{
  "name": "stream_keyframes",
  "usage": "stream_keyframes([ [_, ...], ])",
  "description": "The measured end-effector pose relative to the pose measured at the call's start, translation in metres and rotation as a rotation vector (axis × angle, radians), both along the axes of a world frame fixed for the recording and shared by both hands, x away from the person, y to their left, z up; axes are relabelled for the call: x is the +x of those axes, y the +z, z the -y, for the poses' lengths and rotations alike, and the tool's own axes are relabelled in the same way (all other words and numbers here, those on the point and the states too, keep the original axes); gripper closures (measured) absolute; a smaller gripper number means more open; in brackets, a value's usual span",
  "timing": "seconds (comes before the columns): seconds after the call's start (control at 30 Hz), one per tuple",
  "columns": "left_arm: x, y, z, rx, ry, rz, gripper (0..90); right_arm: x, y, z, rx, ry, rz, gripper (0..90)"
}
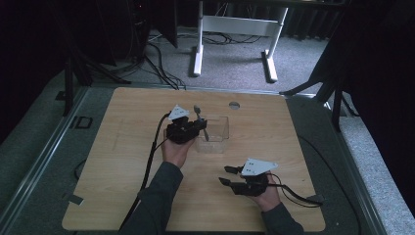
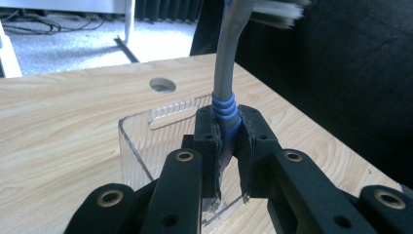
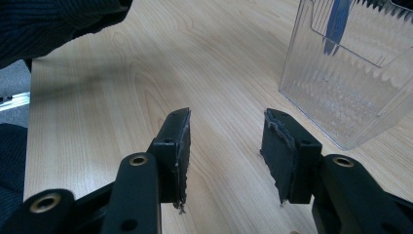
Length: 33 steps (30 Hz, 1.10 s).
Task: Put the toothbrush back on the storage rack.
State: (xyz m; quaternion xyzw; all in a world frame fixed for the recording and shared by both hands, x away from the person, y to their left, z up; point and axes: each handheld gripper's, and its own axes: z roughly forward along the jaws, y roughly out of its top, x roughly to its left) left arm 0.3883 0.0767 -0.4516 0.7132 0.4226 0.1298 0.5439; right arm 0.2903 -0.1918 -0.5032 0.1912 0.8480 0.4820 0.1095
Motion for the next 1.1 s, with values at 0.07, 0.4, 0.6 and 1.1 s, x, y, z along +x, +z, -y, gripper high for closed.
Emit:
stream_keyframes([
  [0.07, 0.002, -0.002, 0.001, 0.009, 0.002, -0.012, 80.1, 0.0, 0.0, 0.0, 0.0, -0.001, 0.001, 52.9],
  [0.4, 0.004, -0.011, 0.008, 0.072, -0.005, -0.052, 80.0, 0.0, 0.0, 0.0, -0.002, 0.001, 0.001, 52.7],
  [0.6, 0.006, -0.015, 0.01, 0.11, -0.001, -0.076, 79.9, 0.0, -0.001, 0.0, -0.001, 0.001, 0.001, 52.6],
  [1.1, -0.01, 0.001, 0.011, 0.149, 0.015, 0.046, 27.2, 0.0, -0.001, -0.001, -0.002, 0.003, -0.002, 52.6],
])
